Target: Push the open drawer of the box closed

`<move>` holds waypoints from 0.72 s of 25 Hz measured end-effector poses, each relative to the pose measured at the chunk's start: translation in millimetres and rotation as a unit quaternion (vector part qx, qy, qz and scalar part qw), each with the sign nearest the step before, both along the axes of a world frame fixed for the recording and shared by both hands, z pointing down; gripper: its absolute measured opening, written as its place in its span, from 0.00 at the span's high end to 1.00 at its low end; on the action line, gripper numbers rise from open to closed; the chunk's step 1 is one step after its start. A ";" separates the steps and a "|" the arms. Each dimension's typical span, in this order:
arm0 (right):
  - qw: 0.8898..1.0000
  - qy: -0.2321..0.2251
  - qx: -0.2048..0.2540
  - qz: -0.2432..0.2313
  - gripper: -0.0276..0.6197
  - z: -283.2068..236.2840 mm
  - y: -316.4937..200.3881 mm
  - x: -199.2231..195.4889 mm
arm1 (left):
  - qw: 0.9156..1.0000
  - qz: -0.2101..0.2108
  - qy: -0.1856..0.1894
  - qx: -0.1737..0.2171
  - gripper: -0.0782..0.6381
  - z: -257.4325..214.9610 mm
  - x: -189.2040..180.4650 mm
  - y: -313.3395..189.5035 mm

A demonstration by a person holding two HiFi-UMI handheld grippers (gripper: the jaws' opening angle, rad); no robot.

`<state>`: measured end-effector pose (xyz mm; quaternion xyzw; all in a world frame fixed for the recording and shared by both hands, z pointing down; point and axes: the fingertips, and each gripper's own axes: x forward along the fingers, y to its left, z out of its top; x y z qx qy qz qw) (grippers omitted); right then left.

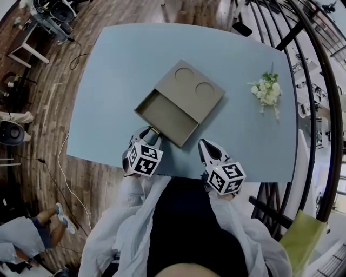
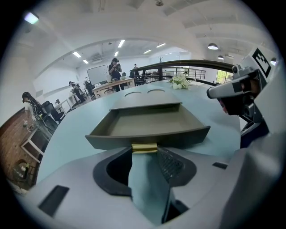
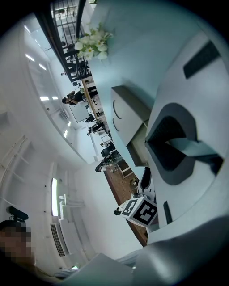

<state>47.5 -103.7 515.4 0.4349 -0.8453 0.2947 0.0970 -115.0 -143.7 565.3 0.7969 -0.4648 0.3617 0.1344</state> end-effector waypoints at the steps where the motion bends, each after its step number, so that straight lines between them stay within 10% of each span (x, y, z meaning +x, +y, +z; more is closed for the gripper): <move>1: 1.000 0.000 -0.001 0.002 0.95 0.0 0.2 0.3 | 1.000 0.001 0.000 0.000 0.63 0.3 0.7 -1.2; 18: 1.000 0.006 -0.011 0.029 0.95 3.4 -2.1 11.2 | 1.000 0.021 -0.002 0.007 0.63 3.5 18.5 -23.5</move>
